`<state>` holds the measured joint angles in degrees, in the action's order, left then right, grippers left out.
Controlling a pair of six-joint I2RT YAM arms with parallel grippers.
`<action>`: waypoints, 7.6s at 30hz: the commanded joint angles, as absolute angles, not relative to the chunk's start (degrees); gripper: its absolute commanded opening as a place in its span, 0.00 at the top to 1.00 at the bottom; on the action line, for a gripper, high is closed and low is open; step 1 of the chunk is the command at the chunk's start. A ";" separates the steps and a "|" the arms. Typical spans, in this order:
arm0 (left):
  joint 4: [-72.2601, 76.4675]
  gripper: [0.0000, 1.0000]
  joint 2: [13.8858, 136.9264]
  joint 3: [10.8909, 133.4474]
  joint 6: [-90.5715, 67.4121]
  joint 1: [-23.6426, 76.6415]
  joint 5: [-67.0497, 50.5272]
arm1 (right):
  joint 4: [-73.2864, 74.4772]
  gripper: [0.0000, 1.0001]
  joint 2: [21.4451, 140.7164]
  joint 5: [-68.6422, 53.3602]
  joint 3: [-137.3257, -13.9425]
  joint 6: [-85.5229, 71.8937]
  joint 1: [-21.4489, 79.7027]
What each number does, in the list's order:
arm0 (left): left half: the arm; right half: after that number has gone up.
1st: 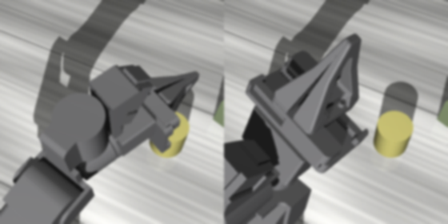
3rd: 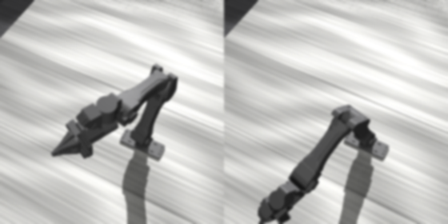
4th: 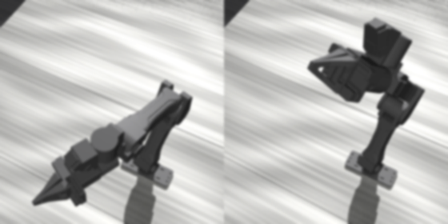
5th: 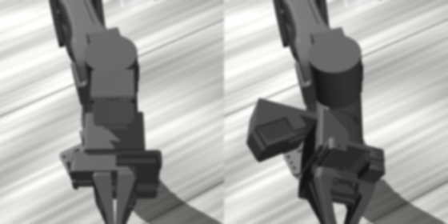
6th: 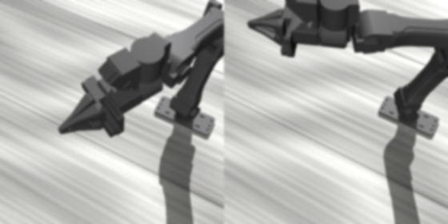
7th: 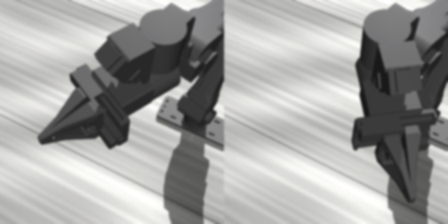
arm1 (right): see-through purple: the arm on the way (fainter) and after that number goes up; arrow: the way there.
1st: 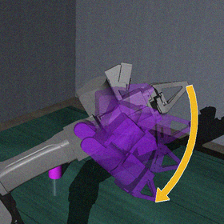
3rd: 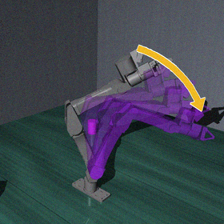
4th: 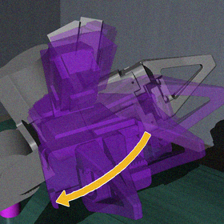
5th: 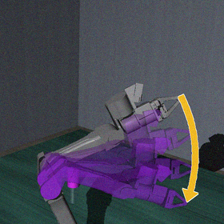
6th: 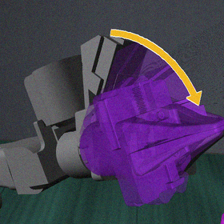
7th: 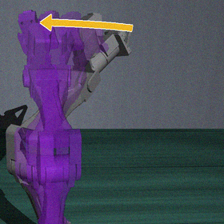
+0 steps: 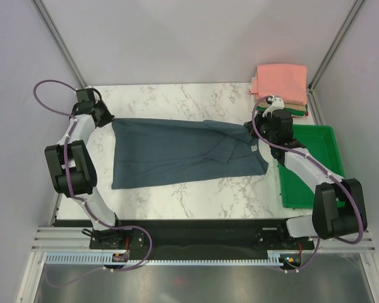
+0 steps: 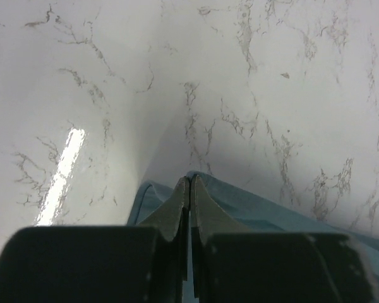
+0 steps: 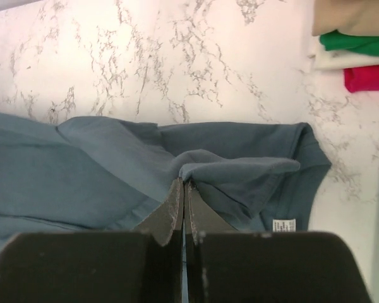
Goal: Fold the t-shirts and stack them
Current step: Fold the tshirt
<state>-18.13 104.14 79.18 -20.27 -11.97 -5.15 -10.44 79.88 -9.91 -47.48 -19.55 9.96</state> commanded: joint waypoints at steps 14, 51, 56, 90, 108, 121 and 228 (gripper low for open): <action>-21.52 0.98 91.24 69.97 -17.84 -13.18 -5.97 | -6.33 1.00 70.76 -3.08 -41.58 -23.11 7.30; -30.33 0.35 98.26 63.56 -30.67 7.91 7.56 | -4.13 0.20 83.04 -1.58 -37.52 -38.59 16.79; -28.31 0.36 98.88 59.42 -32.42 7.91 6.60 | -5.10 0.20 95.76 -1.67 -44.98 -38.15 16.79; -30.66 0.37 69.44 44.90 -66.80 65.04 5.17 | 6.68 0.25 157.68 -17.84 -128.76 -37.53 18.19; -44.12 0.38 53.28 40.79 -66.80 66.53 22.32 | 6.15 0.02 113.68 -9.68 -96.19 -29.97 18.28; -43.68 0.39 48.69 31.82 -69.96 66.53 22.76 | 9.66 0.12 54.26 3.66 -25.07 -46.65 36.54; -46.53 0.58 112.64 106.65 -24.69 16.96 -1.85 | 14.87 0.32 100.65 -9.20 -75.83 -27.07 18.81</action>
